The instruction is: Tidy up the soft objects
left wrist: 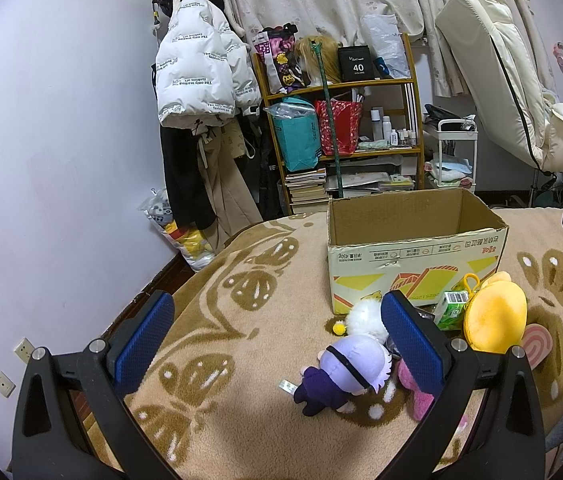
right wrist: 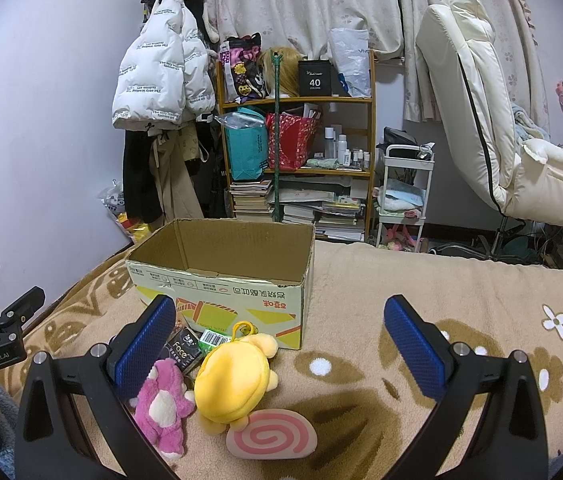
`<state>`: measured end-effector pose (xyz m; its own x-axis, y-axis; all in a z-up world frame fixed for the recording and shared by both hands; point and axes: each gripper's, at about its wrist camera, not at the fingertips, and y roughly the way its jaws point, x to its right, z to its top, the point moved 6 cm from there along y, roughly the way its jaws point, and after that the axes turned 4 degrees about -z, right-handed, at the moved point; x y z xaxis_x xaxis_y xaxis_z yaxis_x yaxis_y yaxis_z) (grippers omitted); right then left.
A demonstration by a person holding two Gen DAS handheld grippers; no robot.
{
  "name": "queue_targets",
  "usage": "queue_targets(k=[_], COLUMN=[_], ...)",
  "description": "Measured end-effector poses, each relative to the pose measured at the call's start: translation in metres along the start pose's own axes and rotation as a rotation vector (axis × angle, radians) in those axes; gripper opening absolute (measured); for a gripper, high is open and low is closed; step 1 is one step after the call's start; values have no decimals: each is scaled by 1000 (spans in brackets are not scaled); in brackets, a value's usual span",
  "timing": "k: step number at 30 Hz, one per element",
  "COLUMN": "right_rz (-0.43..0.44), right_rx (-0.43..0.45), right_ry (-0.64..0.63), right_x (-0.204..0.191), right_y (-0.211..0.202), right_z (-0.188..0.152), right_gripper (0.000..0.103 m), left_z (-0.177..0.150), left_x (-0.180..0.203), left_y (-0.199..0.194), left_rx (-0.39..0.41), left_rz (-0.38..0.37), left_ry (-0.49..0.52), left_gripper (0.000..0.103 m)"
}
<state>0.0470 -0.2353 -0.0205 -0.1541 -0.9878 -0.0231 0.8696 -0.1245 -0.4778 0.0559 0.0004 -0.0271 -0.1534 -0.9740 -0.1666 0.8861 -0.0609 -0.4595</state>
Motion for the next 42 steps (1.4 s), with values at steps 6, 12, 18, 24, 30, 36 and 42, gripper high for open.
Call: queue_targets(k=[6,12,18,24,30,36,42], right_rz=[2,1,1,1,1,2,1], right_rx=[-1,-1,-1,-2,-2,-4,-4], right_ry=[1,0,1,1,1,1,1], right_x=[0,0,-1,-1,-1,-1,0], right_y=[0,0,1,1,1,2,2], right_z=[0,0,0,0,-1,-1,0], right_gripper=[103,103,103,103,103,103,103], left_z=[0,-1,-1,-1,-1,-2,-2], left_x=[-3,-4,-4,-4,-4,-3,-4], left_y=[-1,2,2,2,2,2,3], left_rx=[0,0,0,0,0,0,-4], left_rz=[0,0,0,1,1,1,-6], left_ry=[1,1,1,2,2,3,0], left_gripper=[102,102,102,102,102,102,102])
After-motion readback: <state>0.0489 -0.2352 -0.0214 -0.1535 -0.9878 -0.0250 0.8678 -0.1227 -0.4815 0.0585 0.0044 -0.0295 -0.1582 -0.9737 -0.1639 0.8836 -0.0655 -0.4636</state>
